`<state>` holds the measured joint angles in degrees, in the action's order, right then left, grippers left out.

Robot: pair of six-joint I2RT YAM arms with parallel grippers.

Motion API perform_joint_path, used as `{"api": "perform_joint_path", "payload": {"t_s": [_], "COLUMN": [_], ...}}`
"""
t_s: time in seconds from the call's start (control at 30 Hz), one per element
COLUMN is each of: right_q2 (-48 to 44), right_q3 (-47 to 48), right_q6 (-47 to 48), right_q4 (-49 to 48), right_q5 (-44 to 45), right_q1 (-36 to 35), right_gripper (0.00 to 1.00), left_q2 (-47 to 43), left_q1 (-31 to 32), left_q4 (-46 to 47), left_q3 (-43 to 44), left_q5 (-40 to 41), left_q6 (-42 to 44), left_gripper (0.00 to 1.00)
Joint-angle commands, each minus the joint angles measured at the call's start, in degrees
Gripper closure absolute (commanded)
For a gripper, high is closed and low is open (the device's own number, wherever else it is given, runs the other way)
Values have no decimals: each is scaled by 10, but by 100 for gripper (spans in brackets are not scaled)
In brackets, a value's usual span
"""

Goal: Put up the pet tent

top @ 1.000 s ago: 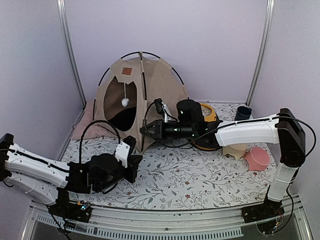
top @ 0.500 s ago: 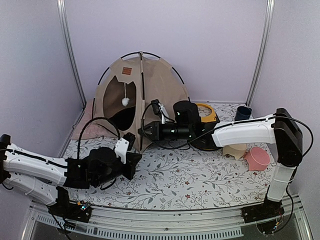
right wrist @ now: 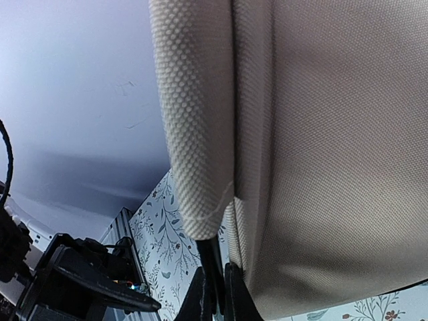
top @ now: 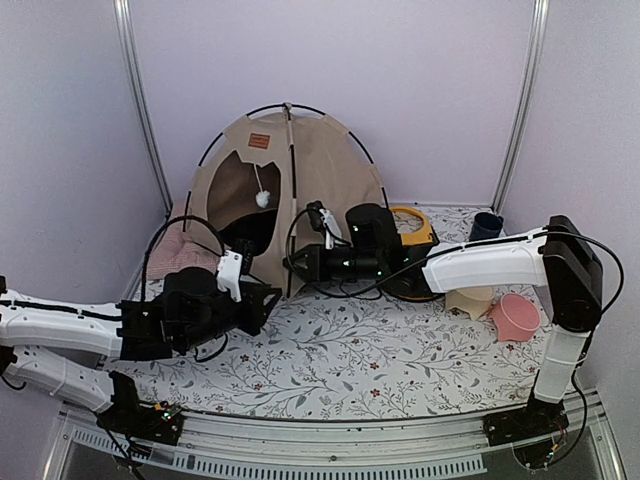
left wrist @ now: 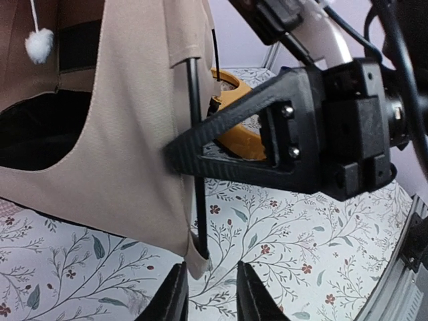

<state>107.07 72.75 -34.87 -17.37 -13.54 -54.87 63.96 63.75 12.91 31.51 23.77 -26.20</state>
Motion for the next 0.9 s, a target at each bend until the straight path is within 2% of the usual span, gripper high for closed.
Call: {"api": "perform_joint_path", "payload": {"t_s": [0.0,0.23,0.43,0.6,0.87], "right_q2": [3,1,-12,-15,-13], "right_q3": [-6,-8,13,47,90], "right_q6": [12,24,25,17,-6], "right_q4": [16,26,37,60,74], "right_q5": [24,35,27,12,-10], "right_q1": [1,2,2,2,3], "right_gripper": [100,100,100,100,100], "left_q2": [-10,24,14,-2,27], "left_q1": [-31,-70,-66,-54,-37], "left_q4": [-49,-96,-3,63,188], "left_q3": [23,41,-36,-80,-115], "left_q5": [15,-49,-143,-139,-94], "left_q6": [-29,-33,-3,23,101], "left_gripper": [72,78,76,67,64]}}
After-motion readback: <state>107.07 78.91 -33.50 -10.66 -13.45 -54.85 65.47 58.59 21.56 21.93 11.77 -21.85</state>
